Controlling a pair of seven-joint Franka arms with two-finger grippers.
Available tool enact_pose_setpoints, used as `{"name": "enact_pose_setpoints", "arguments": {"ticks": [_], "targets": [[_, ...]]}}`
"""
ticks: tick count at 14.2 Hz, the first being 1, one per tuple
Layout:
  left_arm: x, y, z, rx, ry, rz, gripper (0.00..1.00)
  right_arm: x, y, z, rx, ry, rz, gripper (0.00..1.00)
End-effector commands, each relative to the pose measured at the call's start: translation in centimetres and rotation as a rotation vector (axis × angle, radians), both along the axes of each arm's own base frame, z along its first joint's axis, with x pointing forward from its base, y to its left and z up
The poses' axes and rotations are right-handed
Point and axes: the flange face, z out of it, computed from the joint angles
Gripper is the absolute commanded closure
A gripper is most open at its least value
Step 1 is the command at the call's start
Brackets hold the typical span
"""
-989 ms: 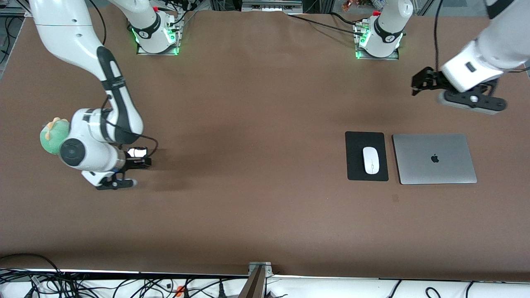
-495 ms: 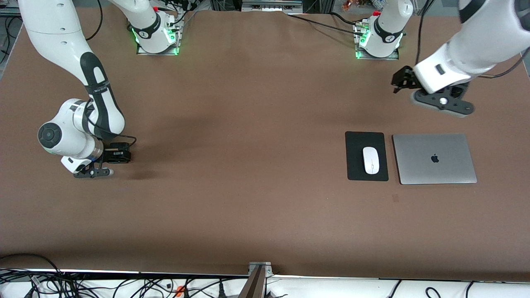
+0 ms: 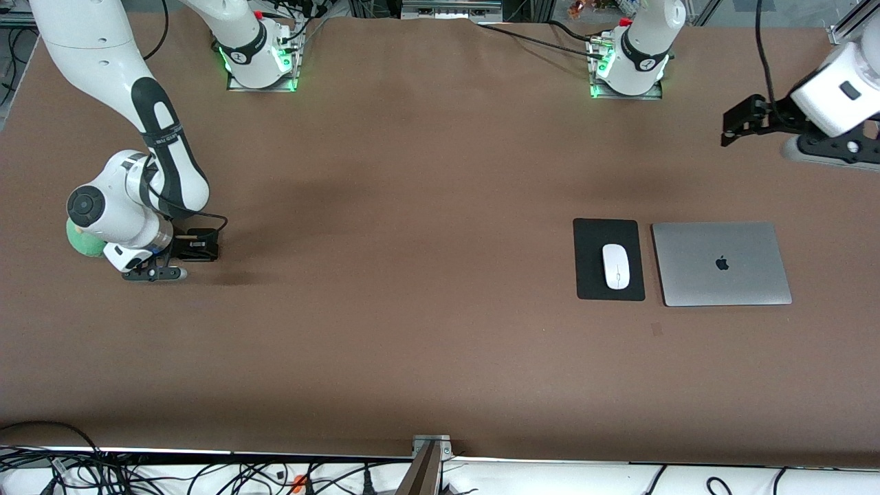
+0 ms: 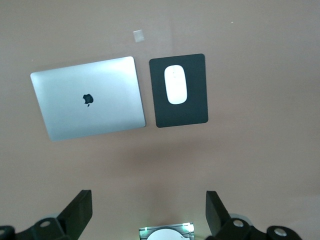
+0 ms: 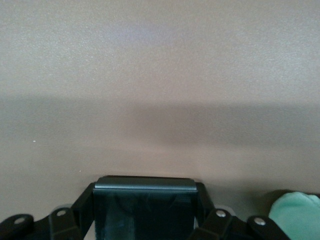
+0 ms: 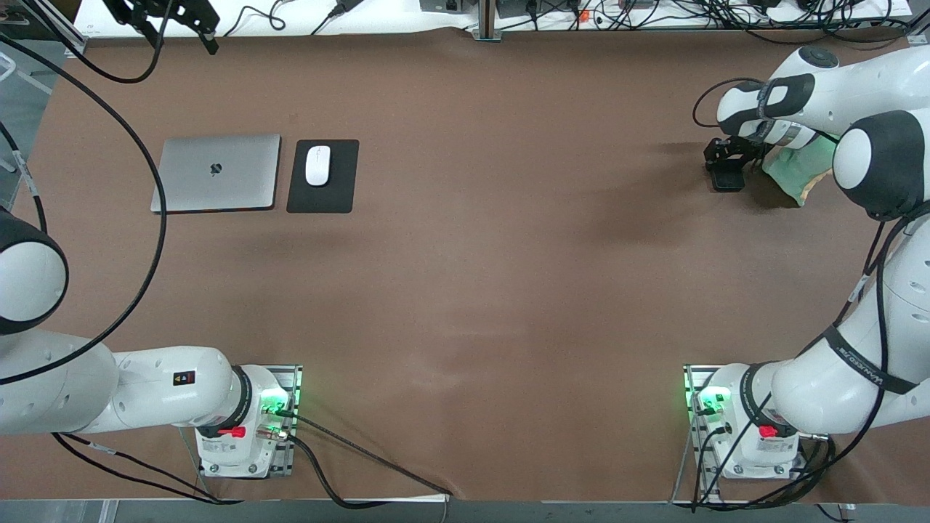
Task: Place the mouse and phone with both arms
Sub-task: 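Carry the black phone toward the green plush with the right gripper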
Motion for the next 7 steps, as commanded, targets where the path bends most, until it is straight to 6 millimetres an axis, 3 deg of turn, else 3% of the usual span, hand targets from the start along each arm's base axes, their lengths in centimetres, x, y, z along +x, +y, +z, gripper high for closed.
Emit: {"name": "enact_pose_setpoints", "arguments": {"ticks": [1, 3, 4, 7], "targets": [[-0.3, -0.7, 0.5, 0.000, 0.011, -0.015, 0.00, -0.1, 0.1, 1.0, 0.017, -0.021, 0.003, 0.00], [-0.2, 0.0, 1.4, -0.014, -0.006, -0.008, 0.00, 2.0, 0.6, 3.3, 0.044, -0.005, 0.013, 0.00], [-0.4, -0.4, 1.5, -0.009, 0.006, -0.014, 0.00, 3.5, 0.9, 5.4, 0.076, 0.036, 0.015, 0.00], [-0.3, 0.0, 0.9, -0.003, 0.043, -0.013, 0.00, 5.5, 2.0, 13.9, 0.152, 0.083, 0.004, 0.00]]}}
